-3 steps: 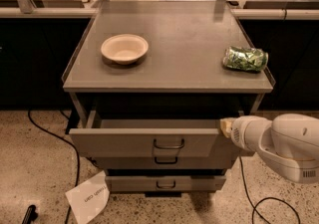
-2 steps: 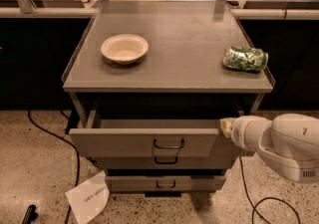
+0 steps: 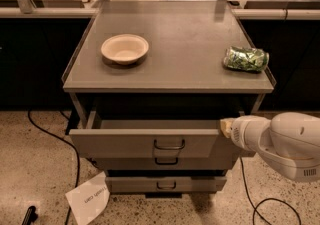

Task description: Open top drawer

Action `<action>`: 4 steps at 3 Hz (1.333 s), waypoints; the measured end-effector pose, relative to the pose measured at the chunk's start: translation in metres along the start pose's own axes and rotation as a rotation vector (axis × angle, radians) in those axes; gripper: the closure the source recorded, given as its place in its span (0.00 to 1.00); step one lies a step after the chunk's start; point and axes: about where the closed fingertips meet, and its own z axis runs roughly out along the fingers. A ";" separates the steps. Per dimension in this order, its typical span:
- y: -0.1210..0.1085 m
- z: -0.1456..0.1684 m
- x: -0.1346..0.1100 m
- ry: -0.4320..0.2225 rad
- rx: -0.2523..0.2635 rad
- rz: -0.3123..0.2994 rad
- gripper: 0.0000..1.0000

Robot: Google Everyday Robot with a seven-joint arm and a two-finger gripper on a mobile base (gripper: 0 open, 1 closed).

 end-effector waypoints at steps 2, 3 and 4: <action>0.003 -0.012 0.009 0.024 -0.027 -0.001 1.00; 0.003 -0.012 0.009 0.024 -0.027 -0.001 1.00; 0.015 -0.022 0.036 0.047 -0.041 0.004 1.00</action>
Offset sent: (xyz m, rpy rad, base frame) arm -0.0371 -0.0218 -0.0270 0.0515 0.3206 0.1091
